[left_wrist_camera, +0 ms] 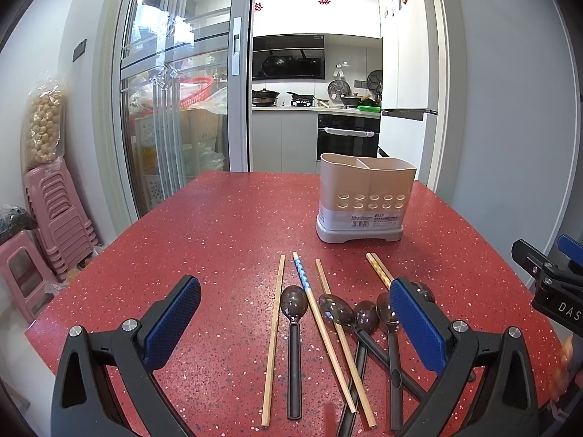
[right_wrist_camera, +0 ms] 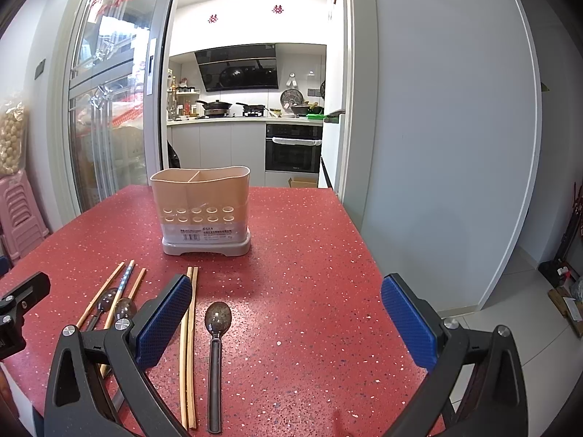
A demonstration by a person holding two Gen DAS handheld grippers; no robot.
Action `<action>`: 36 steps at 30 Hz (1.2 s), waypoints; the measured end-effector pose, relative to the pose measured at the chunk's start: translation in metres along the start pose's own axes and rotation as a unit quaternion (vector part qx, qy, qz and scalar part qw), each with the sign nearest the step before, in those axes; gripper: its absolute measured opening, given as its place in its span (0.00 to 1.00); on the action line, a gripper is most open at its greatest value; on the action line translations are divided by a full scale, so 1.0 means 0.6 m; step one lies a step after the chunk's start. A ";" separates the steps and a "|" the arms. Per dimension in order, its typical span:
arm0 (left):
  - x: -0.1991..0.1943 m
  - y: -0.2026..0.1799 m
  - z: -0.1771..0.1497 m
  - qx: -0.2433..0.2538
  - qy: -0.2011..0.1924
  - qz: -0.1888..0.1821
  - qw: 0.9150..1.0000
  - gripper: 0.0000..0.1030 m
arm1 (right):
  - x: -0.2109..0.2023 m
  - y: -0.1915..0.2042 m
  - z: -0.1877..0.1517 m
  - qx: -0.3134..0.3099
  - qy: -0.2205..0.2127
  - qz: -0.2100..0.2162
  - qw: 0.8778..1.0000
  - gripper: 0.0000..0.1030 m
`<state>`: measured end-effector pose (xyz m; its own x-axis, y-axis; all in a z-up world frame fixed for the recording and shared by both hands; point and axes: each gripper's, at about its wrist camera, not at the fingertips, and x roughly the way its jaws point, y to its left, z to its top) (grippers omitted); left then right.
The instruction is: Organize utensils
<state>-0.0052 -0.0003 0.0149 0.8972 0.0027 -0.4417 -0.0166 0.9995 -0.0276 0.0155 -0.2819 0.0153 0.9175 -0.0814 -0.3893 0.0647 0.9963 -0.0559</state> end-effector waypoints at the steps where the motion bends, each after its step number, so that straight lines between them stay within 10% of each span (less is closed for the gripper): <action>1: 0.000 0.000 0.000 0.000 0.000 0.000 1.000 1.00 | 0.000 0.000 0.000 0.000 0.000 0.000 1.000 1.00; 36: -0.001 0.002 -0.001 0.000 0.004 -0.001 1.000 1.00 | -0.001 -0.002 0.001 0.001 0.003 0.001 1.000 1.00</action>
<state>-0.0061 0.0010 0.0146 0.8934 0.0009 -0.4493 -0.0153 0.9995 -0.0285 0.0153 -0.2829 0.0161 0.9150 -0.0796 -0.3955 0.0637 0.9965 -0.0533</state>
